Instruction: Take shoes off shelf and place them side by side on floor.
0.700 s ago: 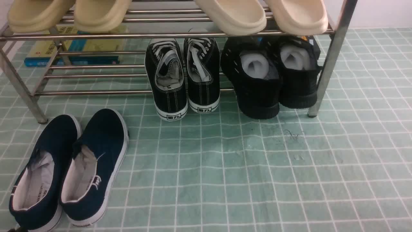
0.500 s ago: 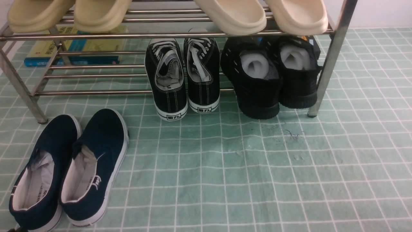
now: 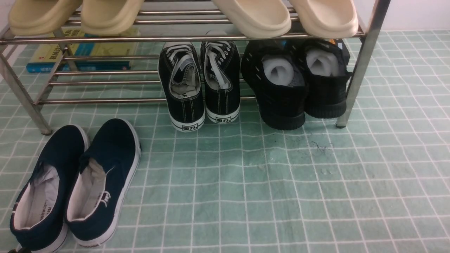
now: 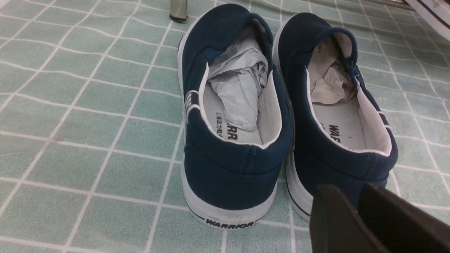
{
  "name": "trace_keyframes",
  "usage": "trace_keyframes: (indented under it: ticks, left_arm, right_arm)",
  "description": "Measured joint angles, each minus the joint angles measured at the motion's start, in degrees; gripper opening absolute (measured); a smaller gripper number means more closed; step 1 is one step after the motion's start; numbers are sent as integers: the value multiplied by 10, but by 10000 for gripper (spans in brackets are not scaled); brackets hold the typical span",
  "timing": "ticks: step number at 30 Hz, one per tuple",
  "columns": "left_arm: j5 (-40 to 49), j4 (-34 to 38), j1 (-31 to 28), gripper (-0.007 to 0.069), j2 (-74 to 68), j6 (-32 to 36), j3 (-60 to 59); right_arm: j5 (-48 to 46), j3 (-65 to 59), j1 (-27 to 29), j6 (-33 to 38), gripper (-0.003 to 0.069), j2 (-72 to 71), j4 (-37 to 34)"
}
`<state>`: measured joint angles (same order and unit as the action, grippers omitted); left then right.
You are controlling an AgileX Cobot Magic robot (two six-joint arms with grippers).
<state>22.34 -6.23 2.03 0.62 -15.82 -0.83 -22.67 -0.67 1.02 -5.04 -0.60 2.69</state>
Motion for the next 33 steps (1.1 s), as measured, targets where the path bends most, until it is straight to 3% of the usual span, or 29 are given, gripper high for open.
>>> trace_keyframes:
  ticks: [24, 27, 28, 33]
  left_arm:
    - [0, -3, 0, 162, 0, 0, 0]
    - [0, -4, 0, 162, 0, 0, 0]
    - [0, -4, 0, 164, 0, 0, 0]
    - [0, -4, 0, 170, 0, 0, 0]
  right_arm:
    - [-1, 0, 0, -3, 240, 0, 22]
    - [11, -1, 0, -31, 240, 0, -19]
    - [27, -4, 0, -79, 240, 0, -90]
    - [52, -7, 0, -180, 240, 0, -246]
